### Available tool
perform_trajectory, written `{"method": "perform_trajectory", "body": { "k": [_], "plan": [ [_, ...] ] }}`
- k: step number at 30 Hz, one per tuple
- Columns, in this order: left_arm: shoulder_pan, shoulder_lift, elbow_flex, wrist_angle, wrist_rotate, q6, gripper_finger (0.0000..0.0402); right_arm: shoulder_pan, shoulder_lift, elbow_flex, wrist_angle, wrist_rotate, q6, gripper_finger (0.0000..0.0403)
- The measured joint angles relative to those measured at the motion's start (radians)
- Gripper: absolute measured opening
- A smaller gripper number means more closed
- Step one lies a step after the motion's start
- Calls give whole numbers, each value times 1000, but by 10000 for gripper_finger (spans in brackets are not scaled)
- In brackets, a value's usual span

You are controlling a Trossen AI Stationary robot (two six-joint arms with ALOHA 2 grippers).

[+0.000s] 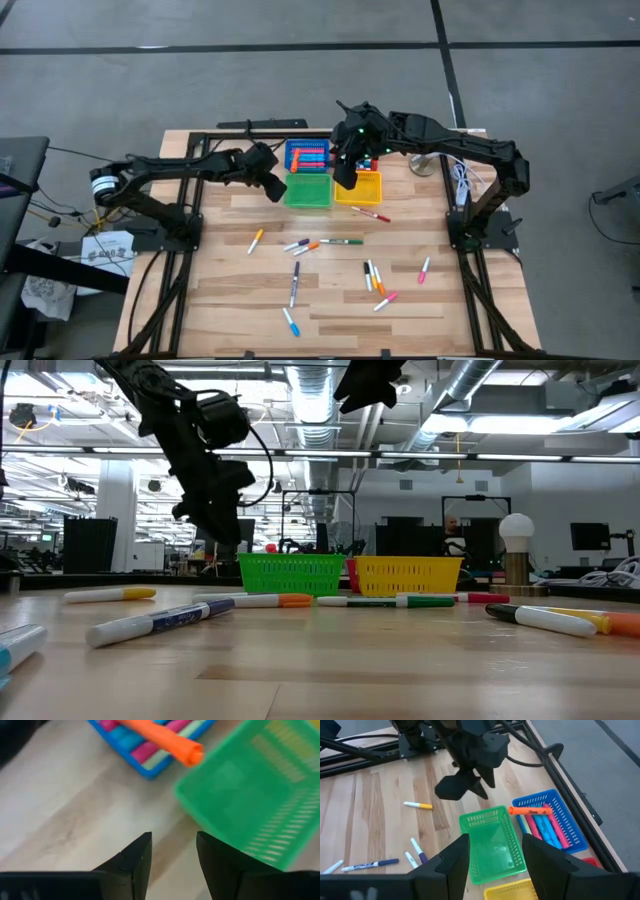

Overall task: Pick & Place Markers
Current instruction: Put the orange highlighter into the blue bin

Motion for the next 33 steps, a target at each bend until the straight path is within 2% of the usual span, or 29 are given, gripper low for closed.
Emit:
{"method": "perform_trajectory", "body": {
  "k": [11, 18, 22, 28, 33],
  "plan": [
    [51, 14, 0, 149, -25, 15, 154, -1, 0, 0, 0, 0, -9, 171],
    [72, 51, 1, 180, 12, 15, 154, -3, 0, 0, 0, 0, -29, 171],
    [68, 105, 46, 181, 55, 16, 154, -3, 0, 0, 0, 0, -30, 171],
    [65, 171, 102, 156, 41, 33, 154, -3, 0, 0, -1, 0, -29, 171],
    [65, 177, 117, 110, 39, 37, 154, -1, 0, 0, -13, 0, -28, 171]
  ]
}}
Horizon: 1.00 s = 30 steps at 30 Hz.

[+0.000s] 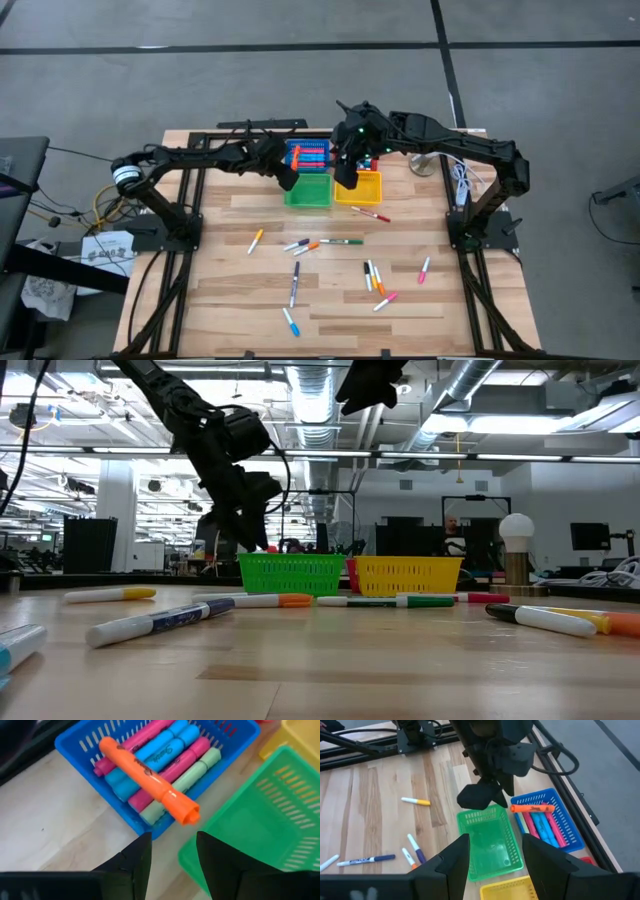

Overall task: Pick & Place Markers
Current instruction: Put the orange highlighter into the blue bin

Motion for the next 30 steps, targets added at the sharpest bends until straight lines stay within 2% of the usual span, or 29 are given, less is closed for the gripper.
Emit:
{"method": "perform_trajectory", "body": {
  "k": [5, 9, 17, 30],
  "plan": [
    [0, -9, 2, 29, 0, 1, 154, 0, 0, 0, -3, 0, 0, 171],
    [0, -9, 17, -9, -5, 1, 154, -3, 0, 0, -3, 0, 0, 171],
    [0, -9, 18, -37, -83, 32, 154, -8, 0, 0, -2, 0, -7, 171],
    [5, -9, 18, -12, -62, 47, 154, -8, 0, 0, 14, 0, -7, 171]
  ]
}}
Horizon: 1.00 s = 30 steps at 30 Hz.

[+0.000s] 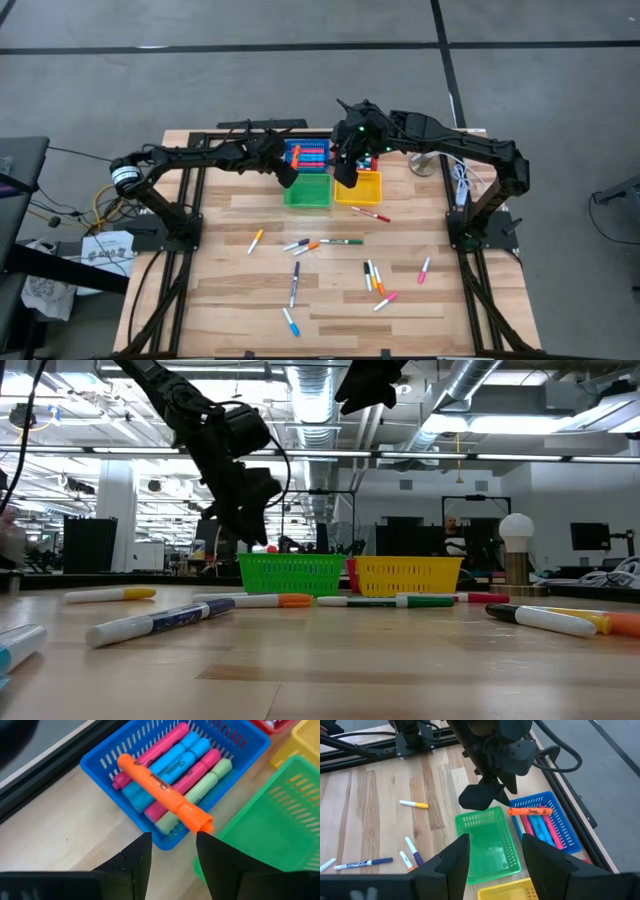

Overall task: Pick & Place Markers
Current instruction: Put the orange highlighter into the blue bin

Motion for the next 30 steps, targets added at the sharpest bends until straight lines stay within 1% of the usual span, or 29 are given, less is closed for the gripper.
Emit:
{"method": "perform_trajectory", "body": {
  "k": [10, 14, 18, 25, 30],
  "plan": [
    [0, 0, 0, 15, 2, 0, 154, 0, 0, 0, 2, 0, 0, 171],
    [0, 1, 0, -33, -16, 0, 154, 0, 0, 0, 2, 0, 0, 171],
    [0, 18, -1, -38, -13, -1, 154, 0, 0, 0, 2, 0, 0, 171],
    [0, 76, 0, 13, -6, -8, 154, 0, 0, 0, 6, 0, 0, 171],
    [-1, 123, 7, 75, 40, -8, 154, 0, 0, 0, 6, 0, 0, 171]
  ]
}}
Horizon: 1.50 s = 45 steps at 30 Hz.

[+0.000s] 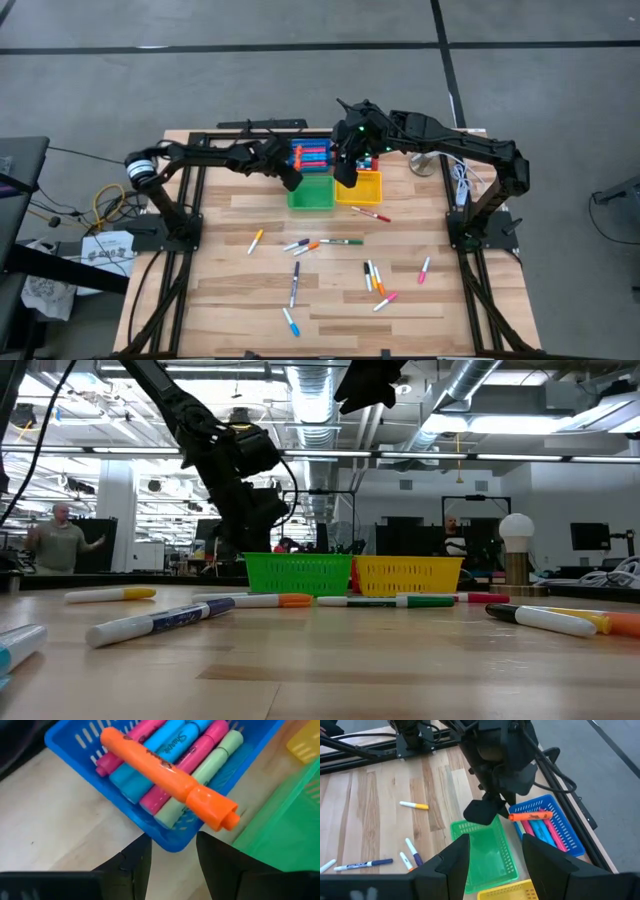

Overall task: Pick & Place Markers
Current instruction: Put the orange highlighter into the blue bin, then put the red thin dry erase marker into the yellow bin

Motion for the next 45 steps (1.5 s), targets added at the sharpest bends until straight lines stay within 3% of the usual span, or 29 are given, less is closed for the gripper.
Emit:
{"method": "perform_trajectory", "body": {
  "k": [12, 30, 36, 45],
  "plan": [
    [-5, -3, 116, 60, 10, 69, 154, 2, 0, 0, 0, 0, 0, 171],
    [-40, -26, 121, 17, 23, 91, 154, 2, 0, 0, -4, -1, -3, 171],
    [-37, -195, 104, -169, 22, 88, 154, 3, 0, 0, -29, -2, -1, 171],
    [-163, -692, -96, -172, 21, -45, 154, 36, 0, 0, -44, -1, 31, 171]
  ]
}}
